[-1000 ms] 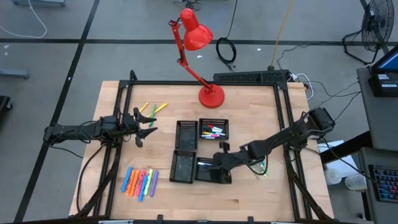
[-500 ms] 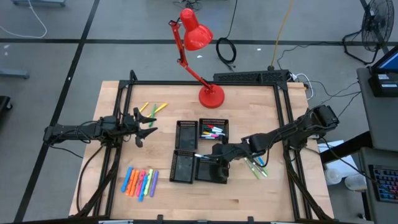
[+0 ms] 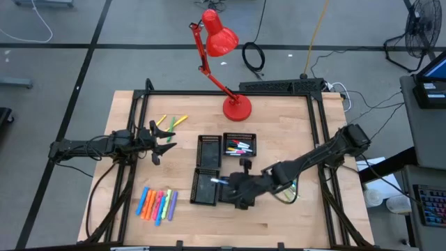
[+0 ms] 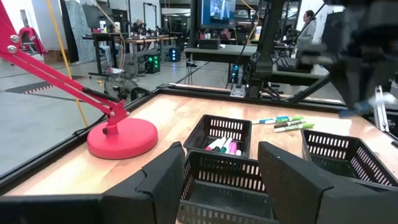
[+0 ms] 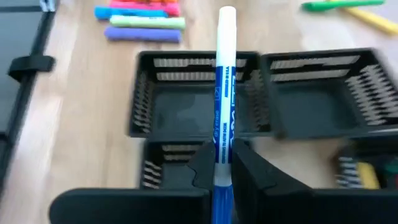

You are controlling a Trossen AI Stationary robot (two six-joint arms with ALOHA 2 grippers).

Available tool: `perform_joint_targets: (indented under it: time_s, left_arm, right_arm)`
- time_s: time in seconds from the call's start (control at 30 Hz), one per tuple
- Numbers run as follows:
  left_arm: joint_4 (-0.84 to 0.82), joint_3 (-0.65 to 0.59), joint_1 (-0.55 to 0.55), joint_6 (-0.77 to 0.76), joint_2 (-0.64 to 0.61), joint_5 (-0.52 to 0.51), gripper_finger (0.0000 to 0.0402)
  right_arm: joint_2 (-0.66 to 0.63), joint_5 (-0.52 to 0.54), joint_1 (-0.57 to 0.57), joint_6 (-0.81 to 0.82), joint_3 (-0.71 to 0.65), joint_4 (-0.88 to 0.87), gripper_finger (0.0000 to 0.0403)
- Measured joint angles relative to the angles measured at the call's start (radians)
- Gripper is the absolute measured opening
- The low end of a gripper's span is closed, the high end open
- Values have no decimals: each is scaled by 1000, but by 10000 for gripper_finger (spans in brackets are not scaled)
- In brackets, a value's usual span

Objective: Pick & Place Markers
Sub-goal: Put the blue marker pen into the bottom right black bin

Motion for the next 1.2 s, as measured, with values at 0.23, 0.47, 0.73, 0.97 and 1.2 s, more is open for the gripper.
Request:
perform_joint_targets:
  time_s: [0.23, 0.47, 0.73, 0.97, 1.2]
  left_arm:
    - [-1, 0, 0, 0, 0, 0, 209]
    - [-1, 0, 0, 0, 0, 0, 209]
    - [-1, 0, 0, 0, 0, 0, 209]
    - [-1, 0, 0, 0, 0, 0, 209]
    - [-1, 0, 0, 0, 0, 0, 209]
  right_arm:
    - [85, -65, 0, 48, 19, -50, 20]
    - [87, -51, -5, 144, -3, -68, 20]
    - [87, -53, 6, 295, -59, -66, 20]
    - [87, -84, 18, 428, -101, -66, 34]
    - [87, -132, 20, 479, -107, -58, 59]
